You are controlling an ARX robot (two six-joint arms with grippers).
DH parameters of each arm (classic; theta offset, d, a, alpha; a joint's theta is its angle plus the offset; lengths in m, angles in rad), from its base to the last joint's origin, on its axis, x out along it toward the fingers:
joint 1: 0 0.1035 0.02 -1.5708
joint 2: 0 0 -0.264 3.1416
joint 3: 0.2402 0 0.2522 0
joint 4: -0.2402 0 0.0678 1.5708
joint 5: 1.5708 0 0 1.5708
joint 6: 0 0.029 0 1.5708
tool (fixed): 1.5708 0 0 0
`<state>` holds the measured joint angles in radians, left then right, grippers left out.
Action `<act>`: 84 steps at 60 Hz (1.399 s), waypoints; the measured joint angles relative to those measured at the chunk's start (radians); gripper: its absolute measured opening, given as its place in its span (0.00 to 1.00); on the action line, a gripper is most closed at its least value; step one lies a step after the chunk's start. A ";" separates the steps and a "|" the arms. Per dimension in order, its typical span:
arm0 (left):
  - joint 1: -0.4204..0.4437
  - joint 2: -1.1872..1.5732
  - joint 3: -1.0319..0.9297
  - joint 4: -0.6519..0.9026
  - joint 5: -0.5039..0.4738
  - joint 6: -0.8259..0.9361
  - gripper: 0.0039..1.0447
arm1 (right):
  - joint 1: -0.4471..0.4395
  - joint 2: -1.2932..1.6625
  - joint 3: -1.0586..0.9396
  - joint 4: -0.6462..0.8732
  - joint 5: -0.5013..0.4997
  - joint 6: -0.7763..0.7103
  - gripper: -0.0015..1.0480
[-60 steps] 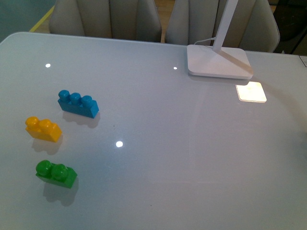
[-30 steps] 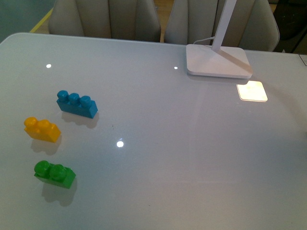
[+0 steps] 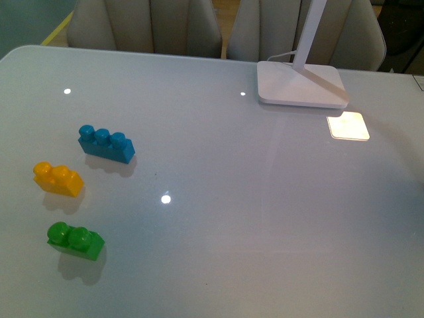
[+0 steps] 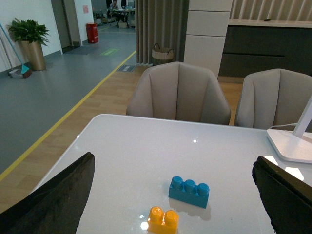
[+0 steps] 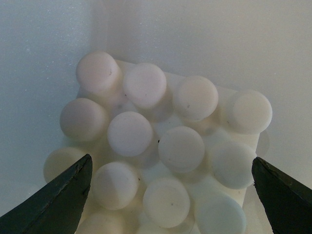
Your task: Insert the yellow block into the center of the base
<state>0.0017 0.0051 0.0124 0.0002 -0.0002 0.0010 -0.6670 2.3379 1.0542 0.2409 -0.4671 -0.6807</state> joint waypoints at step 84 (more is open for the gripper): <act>0.000 0.000 0.000 0.000 0.000 0.000 0.93 | 0.004 0.098 0.025 0.089 0.012 0.078 0.92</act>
<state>0.0017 0.0051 0.0124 0.0002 -0.0002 0.0010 -0.6632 2.4359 1.0794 0.3302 -0.4553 -0.6029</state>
